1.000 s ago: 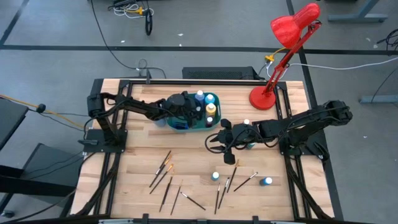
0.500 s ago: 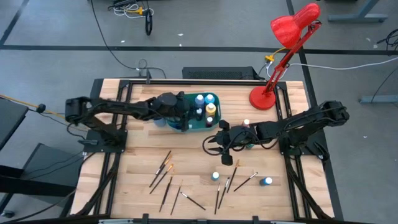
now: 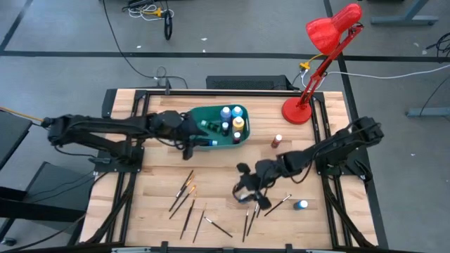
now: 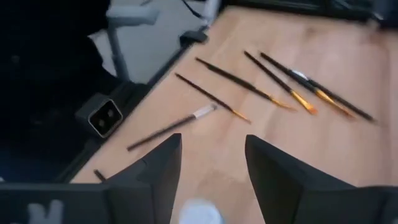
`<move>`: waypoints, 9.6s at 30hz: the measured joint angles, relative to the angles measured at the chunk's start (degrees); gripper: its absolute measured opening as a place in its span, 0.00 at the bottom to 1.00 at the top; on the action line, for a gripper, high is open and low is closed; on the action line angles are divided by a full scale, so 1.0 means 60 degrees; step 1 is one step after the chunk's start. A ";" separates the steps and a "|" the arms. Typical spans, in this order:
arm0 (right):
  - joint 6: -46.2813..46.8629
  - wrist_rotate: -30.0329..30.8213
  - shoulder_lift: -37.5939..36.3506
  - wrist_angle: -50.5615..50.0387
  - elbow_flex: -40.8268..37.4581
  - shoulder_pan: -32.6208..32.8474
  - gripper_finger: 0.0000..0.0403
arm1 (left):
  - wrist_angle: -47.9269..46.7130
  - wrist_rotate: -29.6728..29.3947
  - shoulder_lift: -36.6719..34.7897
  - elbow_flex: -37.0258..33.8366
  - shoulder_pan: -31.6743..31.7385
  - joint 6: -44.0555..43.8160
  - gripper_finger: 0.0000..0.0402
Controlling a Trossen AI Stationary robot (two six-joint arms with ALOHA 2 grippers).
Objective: Pick & Place Paint Supplies
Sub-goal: Put the small light blue paint bottle into the green bin, then put the small red paint bottle into the green bin
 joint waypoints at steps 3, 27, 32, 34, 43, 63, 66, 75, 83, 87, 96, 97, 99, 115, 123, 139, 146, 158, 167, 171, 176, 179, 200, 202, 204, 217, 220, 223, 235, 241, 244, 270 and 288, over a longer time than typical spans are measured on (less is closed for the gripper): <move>-0.0514 0.0053 0.0547 0.0387 0.0004 0.0233 0.43 | -0.0312 -0.0001 -0.0476 -0.0006 -0.0252 -0.0479 0.34; -0.0869 -0.0535 0.1069 0.0397 -0.0007 0.0267 0.33 | -0.0347 -0.0076 -0.0783 -0.0280 -0.0991 -0.0177 0.34; -0.0868 -0.0629 0.1062 0.0414 -0.0107 0.0257 0.29 | -0.0352 -0.0076 -0.0783 -0.0404 -0.0991 -0.0284 0.34; -0.0874 -0.0632 0.1055 0.0716 -0.0283 0.0256 0.28 | -0.0323 -0.0076 -0.0783 -0.0404 -0.0991 -0.0287 0.34; -0.0614 -0.0596 0.1081 0.2742 -0.1071 0.0131 0.27 | -0.0327 -0.0076 -0.0783 -0.0404 -0.0991 -0.0306 0.34; 0.0094 0.0384 0.1062 0.4639 -0.1056 0.0127 0.28 | -0.0252 -0.0079 -0.0781 -0.0404 -0.0991 -0.0304 0.34; 0.0149 0.0390 0.1062 0.4435 -0.1056 0.0206 0.32 | 0.0099 -0.0297 -0.0779 -0.0404 -0.0991 -0.0180 0.34; -0.0621 0.0456 0.1062 0.3304 -0.1053 0.0493 0.47 | 0.0679 -0.0758 -0.0779 -0.0404 -0.0987 -0.0211 0.34; -0.0705 0.0868 0.1065 0.2715 -0.1053 0.0482 0.46 | 0.0704 -0.0758 -0.0779 -0.0404 -0.0987 -0.0288 0.34; -0.0691 0.0400 0.1065 0.2426 -0.1053 0.0489 0.45 | 0.0701 -0.0758 -0.0779 -0.0404 -0.0991 -0.0302 0.34; -0.0806 0.0451 0.1062 0.2673 -0.1577 0.0447 0.43 | 0.0704 -0.0758 -0.0779 -0.0404 -0.0987 -0.0306 0.34; -0.0832 0.0453 0.1065 0.2827 -0.1679 0.0436 0.43 | 0.0701 -0.0758 -0.0779 -0.0404 -0.0987 -0.0309 0.34; -0.0889 0.0453 0.1065 0.3169 -0.1844 0.0389 0.43 | 0.0704 -0.0758 -0.0779 -0.0404 -0.0988 -0.0308 0.34; -0.0675 0.0392 0.1060 0.3806 -0.2013 0.0110 0.26 | 0.0707 -0.0759 -0.0779 -0.0402 -0.0991 -0.0227 0.34; -0.1486 0.3173 0.1073 0.6191 -0.1522 -0.0040 0.29 | 0.0755 -0.0761 -0.0779 -0.0397 -0.0987 -0.0214 0.34; 0.1739 0.9738 0.1065 0.1176 0.1189 -0.1336 0.27 | 0.0711 -0.0848 -0.0779 -0.0397 -0.1105 0.0108 0.34; 0.1924 0.9832 0.1065 0.1060 0.1177 -0.1664 0.26 | 0.0682 -0.0827 -0.0779 -0.0397 -0.1239 0.0353 0.34; 0.1608 1.0839 0.2695 0.1964 0.1169 -0.2170 0.27 | 0.0324 -0.0831 -0.0776 -0.0395 -0.1297 0.0346 0.34; 0.1897 1.0716 0.2701 0.1827 0.1173 -0.2197 0.27 | 0.0071 -0.0831 -0.0776 -0.0395 -0.1297 0.0543 0.34; 0.2581 0.9692 0.2701 0.1554 0.1173 -0.2336 0.30 | 0.0063 -0.0831 -0.0776 -0.0393 -0.1297 0.0550 0.34; 0.2864 0.9437 0.2696 0.0938 0.1191 -0.2534 0.32 | 0.0063 -0.0831 -0.0776 -0.0393 -0.1297 0.0548 0.34; 0.2747 0.9439 0.2690 0.0892 0.1188 -0.2560 0.32 | 0.0063 -0.0831 -0.0776 -0.0393 -0.1297 0.0527 0.34; 0.0461 0.9119 0.2122 0.1701 0.1249 -0.2350 0.43 | 0.0038 -0.0831 -0.0776 -0.0397 -0.1337 0.0523 0.34; -0.0018 0.9112 0.1796 0.1719 0.1306 -0.2165 0.42 | 0.0007 -0.0831 -0.0776 -0.0397 -0.1337 0.0521 0.34; -0.0426 0.9107 0.1358 0.1671 0.1308 -0.1950 0.41 | -0.0072 -0.0831 -0.0776 -0.0397 -0.1340 0.0521 0.34; 0.1751 0.9065 -0.1382 -0.3851 0.1315 -0.0746 0.40 | -0.0131 -0.0809 -0.0178 -0.0419 -0.1362 0.0262 0.34; 0.3394 0.8971 -0.1912 -0.6028 0.1317 -0.0684 0.41 | -0.0213 -0.0794 0.0040 -0.0427 -0.1383 0.0271 0.34; 0.4937 0.8790 -0.2306 -0.8189 0.1315 -0.0742 0.43 | 0.0196 -0.0791 0.0248 -0.0365 -0.1384 0.0300 0.34; 0.8377 0.7403 -0.2297 -1.2473 0.1275 -0.1684 0.56 | 0.0398 -0.0794 0.0324 -0.0401 -0.1384 0.0307 0.34; 0.9206 0.6840 -0.2282 -1.2538 0.1275 -0.2267 0.55 | 0.0406 -0.0794 0.0324 -0.0401 -0.1384 0.0288 0.34; 0.9262 0.6543 -0.2282 -1.2528 0.1275 -0.2491 0.54 | 0.0408 -0.0794 0.0324 -0.0401 -0.1384 0.0300 0.34; 0.9963 0.5870 -0.1565 -1.1914 0.0551 -0.3544 0.51 | 0.0407 -0.0794 0.0321 -0.0401 -0.1399 0.0284 0.34; 0.8950 0.4996 -0.1585 -1.0169 0.0521 -0.3329 0.24 | 0.0406 -0.0794 0.0321 -0.0401 -0.1399 0.0302 0.34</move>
